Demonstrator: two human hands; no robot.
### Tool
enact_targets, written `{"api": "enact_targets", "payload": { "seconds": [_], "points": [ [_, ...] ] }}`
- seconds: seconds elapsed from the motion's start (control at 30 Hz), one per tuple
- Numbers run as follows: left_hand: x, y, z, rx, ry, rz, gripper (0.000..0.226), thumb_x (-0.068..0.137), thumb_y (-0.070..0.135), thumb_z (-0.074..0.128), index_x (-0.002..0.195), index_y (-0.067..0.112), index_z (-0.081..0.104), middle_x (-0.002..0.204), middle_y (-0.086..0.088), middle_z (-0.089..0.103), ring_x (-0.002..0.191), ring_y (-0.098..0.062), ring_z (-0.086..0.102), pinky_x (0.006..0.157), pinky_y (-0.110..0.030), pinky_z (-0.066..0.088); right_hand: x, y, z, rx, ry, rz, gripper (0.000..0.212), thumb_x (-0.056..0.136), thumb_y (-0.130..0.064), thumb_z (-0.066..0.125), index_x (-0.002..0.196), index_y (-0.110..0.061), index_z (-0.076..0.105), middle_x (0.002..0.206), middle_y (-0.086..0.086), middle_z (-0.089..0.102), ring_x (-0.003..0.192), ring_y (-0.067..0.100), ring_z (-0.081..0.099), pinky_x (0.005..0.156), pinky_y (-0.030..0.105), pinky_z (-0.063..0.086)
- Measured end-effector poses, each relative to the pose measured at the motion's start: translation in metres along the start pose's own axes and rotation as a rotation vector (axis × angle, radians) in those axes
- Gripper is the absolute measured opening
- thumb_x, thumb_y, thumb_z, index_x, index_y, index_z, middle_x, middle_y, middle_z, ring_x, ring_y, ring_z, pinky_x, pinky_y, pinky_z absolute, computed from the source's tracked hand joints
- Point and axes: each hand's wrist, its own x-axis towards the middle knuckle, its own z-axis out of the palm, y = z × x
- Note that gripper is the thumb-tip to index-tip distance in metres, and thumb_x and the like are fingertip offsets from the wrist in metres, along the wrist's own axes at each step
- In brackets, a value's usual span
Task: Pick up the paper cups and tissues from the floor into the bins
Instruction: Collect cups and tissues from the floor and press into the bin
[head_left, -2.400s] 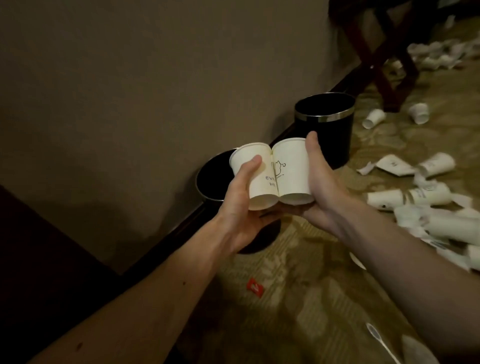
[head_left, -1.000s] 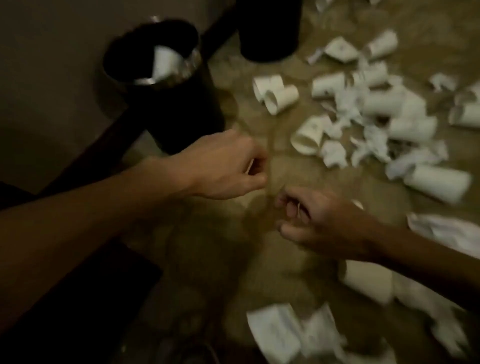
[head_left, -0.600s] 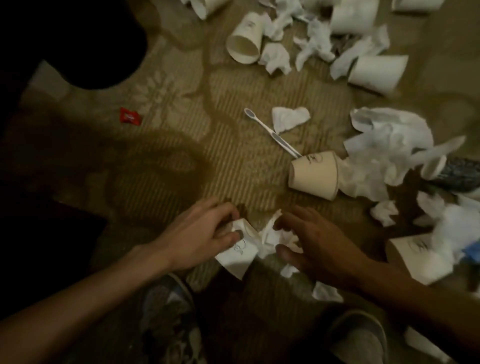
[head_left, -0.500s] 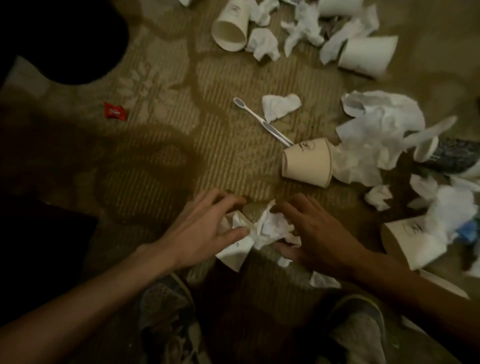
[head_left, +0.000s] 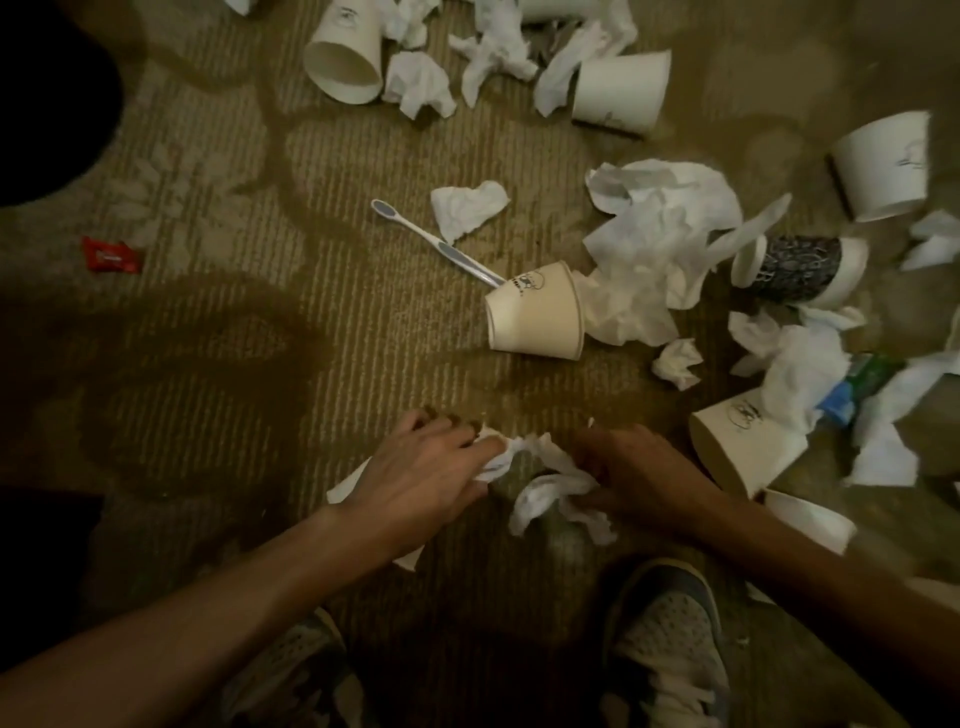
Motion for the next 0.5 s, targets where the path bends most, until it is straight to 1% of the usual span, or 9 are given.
{"api": "enact_targets", "payload": {
  "seconds": [0.03,0.07,0.13,0.17,0.23,0.3,0.37,0.43,0.5],
  "points": [
    [0.003,0.001,-0.002,-0.075,0.025,0.009,0.043,0.1,0.04,0.049,0.142,0.03,0.048,0.132,0.005,0.06,0.117,-0.014,0.053,0.092,-0.029,0.029,0.0,0.001,0.0,0.121,0.023,0.037,0.021,0.083,-0.029,0.076,0.093,-0.025,0.058,0.087,-0.013,0.058,0.082,0.012,0.06,0.063,0.021,0.048],
    [0.004,0.003,-0.004,-0.197,0.049,-0.014,0.037,0.099,0.035,0.053,0.135,0.027,0.057,0.125,0.004,0.066,0.107,-0.01,0.059,0.084,-0.022,0.031,0.0,0.003,0.0,0.246,0.048,0.087,0.023,0.082,-0.026,0.077,0.095,-0.026,0.058,0.087,-0.012,0.059,0.08,0.01,0.062,0.063,0.021,0.051],
    [0.007,0.005,-0.01,-0.497,0.113,-0.131,0.029,0.096,0.033,0.06,0.123,0.024,0.068,0.112,0.006,0.072,0.083,0.003,0.063,0.07,-0.007,0.038,-0.001,0.003,-0.002,0.484,0.115,0.194,0.039,0.078,-0.023,0.08,0.109,-0.026,0.056,0.093,-0.009,0.061,0.08,0.008,0.064,0.061,0.021,0.054],
    [0.008,0.006,-0.013,-0.63,0.132,-0.208,0.028,0.095,0.039,0.061,0.118,0.027,0.07,0.107,0.013,0.072,0.078,0.006,0.064,0.066,-0.004,0.042,-0.001,0.002,-0.003,0.6,0.153,0.237,0.046,0.076,-0.022,0.082,0.112,-0.025,0.054,0.094,-0.008,0.062,0.078,0.007,0.065,0.058,0.019,0.052],
    [0.01,0.01,-0.022,-0.836,0.153,-0.352,0.027,0.086,0.059,0.057,0.102,0.041,0.069,0.098,0.032,0.067,0.082,0.014,0.062,0.066,-0.002,0.044,0.0,-0.005,-0.006,0.814,0.245,0.256,0.05,0.069,-0.02,0.086,0.108,-0.024,0.055,0.089,-0.007,0.065,0.071,0.003,0.067,0.053,0.015,0.05],
    [0.013,0.015,-0.032,-0.996,0.189,-0.427,0.033,0.073,0.071,0.05,0.091,0.049,0.066,0.094,0.038,0.065,0.089,0.017,0.06,0.069,-0.001,0.044,-0.001,-0.014,-0.01,0.938,0.289,0.214,0.048,0.069,-0.016,0.086,0.107,-0.022,0.057,0.087,-0.003,0.068,0.068,0.003,0.069,0.052,0.015,0.051],
    [0.014,0.019,-0.039,-1.1,0.214,-0.447,0.039,0.074,0.074,0.049,0.095,0.046,0.068,0.097,0.035,0.068,0.092,0.014,0.063,0.072,-0.004,0.046,0.0,-0.025,-0.012,0.978,0.269,0.167,0.044,0.074,-0.013,0.083,0.111,-0.018,0.06,0.093,0.002,0.07,0.073,0.009,0.071,0.056,0.02,0.055],
    [0.013,0.023,-0.042,-1.165,0.214,-0.459,0.05,0.079,0.077,0.05,0.103,0.039,0.071,0.099,0.026,0.072,0.093,0.007,0.066,0.075,-0.012,0.05,0.003,-0.035,-0.013,0.989,0.271,0.141,0.037,0.076,-0.012,0.081,0.109,-0.016,0.065,0.094,0.004,0.072,0.075,0.015,0.073,0.06,0.025,0.058],
    [0.012,0.028,-0.046,-1.205,0.224,-0.457,0.054,0.079,0.072,0.048,0.099,0.028,0.073,0.091,0.014,0.075,0.084,0.0,0.07,0.068,-0.013,0.051,0.007,-0.043,-0.014,0.956,0.31,0.117,0.024,0.077,-0.016,0.081,0.098,-0.016,0.07,0.091,0.002,0.072,0.076,0.016,0.073,0.065,0.032,0.061]
  ]
}}
